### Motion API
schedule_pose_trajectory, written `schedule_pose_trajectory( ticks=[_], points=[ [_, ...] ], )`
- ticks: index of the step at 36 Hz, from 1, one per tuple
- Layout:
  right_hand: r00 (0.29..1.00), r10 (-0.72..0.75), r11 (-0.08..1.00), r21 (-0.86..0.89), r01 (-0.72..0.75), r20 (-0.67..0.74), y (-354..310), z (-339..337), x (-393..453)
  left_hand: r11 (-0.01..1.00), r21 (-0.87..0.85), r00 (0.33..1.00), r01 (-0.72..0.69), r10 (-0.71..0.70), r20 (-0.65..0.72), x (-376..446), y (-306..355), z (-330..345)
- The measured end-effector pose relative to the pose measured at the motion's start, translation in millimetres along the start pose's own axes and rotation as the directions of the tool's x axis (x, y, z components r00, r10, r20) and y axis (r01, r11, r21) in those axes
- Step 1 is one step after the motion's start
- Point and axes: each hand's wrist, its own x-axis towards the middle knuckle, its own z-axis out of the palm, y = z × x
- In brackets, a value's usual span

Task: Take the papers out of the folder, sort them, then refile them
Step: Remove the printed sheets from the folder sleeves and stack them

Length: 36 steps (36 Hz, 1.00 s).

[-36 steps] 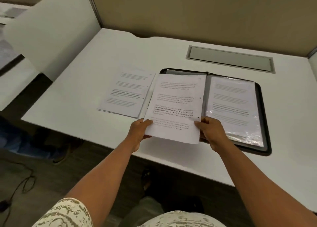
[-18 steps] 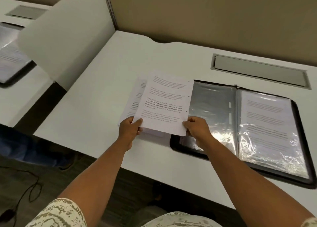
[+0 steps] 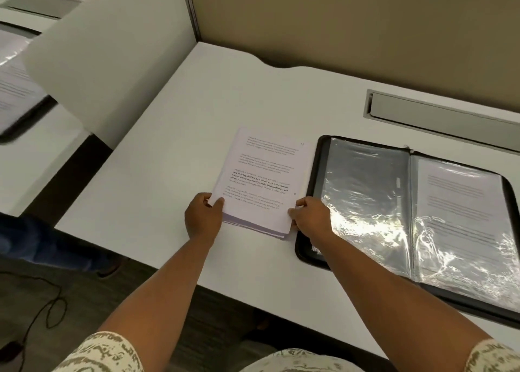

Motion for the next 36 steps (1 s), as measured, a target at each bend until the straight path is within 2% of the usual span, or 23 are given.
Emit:
schedule_pose_trajectory(
  ticks=[7,11,17,24,31,36],
  points=[
    [0.995,-0.098,0.984,-0.15,0.094,-0.017,5,1,2,0.994,0.106,1.0,-0.004,0.003,0.012,1,-8,-2],
    [0.99,-0.129,0.987,-0.106,0.121,-0.065,7,-9,-4,0.987,0.152,0.999,-0.042,0.045,-0.016,-3,-6,-1],
    [0.958,-0.216,0.973,-0.122,0.196,-0.191,21,-45,-16,0.971,0.141,0.981,-0.192,0.194,0.001,-15,7,16],
    [0.928,-0.261,0.956,-0.207,0.209,-0.266,60,-103,-26,0.924,0.104,0.925,-0.367,0.351,0.146,-46,35,60],
    [0.889,-0.216,0.955,-0.277,0.106,-0.405,114,-168,-44,0.887,0.015,0.845,-0.461,0.433,0.314,-97,70,115],
    [0.884,-0.036,0.921,-0.358,-0.152,-0.466,152,-207,-55,0.877,-0.049,0.796,-0.478,0.456,0.397,-139,98,154]
  ],
)
